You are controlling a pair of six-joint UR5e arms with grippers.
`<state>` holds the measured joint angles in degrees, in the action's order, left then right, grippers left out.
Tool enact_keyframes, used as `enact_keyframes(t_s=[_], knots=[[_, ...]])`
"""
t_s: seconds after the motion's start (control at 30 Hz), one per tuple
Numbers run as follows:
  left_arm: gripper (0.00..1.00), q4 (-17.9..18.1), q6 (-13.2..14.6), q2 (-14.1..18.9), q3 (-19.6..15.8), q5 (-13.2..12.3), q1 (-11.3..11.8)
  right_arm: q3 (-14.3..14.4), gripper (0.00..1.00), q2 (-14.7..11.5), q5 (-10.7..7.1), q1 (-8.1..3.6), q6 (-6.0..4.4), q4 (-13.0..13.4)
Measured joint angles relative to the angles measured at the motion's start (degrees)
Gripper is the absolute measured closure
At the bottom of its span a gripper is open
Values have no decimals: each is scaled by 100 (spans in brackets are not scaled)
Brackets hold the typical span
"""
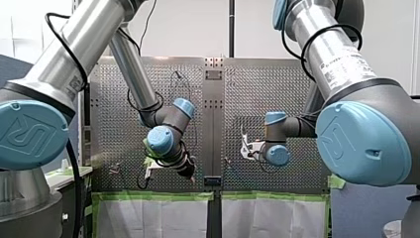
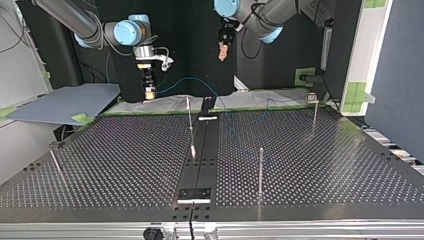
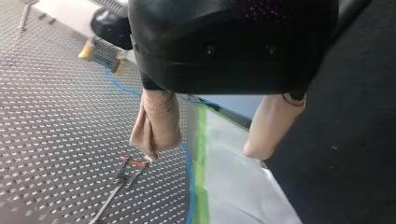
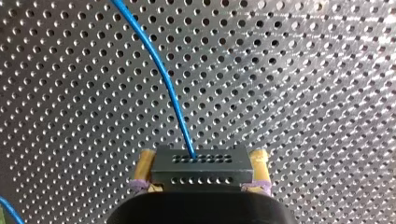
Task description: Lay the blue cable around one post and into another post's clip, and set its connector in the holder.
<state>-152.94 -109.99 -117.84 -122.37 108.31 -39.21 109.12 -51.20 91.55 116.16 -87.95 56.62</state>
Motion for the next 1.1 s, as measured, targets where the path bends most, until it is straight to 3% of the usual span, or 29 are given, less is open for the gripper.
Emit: enact_keyframes(t_s=[0.3,0.63,0.8,1.1], knots=[[0,436,-424,-64,73,-434,289,0,100,-1,-30,75,-9,23],[0,974,-867,-557,266,-971,220,-3,100,-2,-50,138,-28,87],[0,1223,-1103,-780,364,-1223,156,-6,100,-1,-99,162,-94,142],[0,1671,-1547,-838,534,-1665,51,-30,100,-4,-110,178,-118,158]])
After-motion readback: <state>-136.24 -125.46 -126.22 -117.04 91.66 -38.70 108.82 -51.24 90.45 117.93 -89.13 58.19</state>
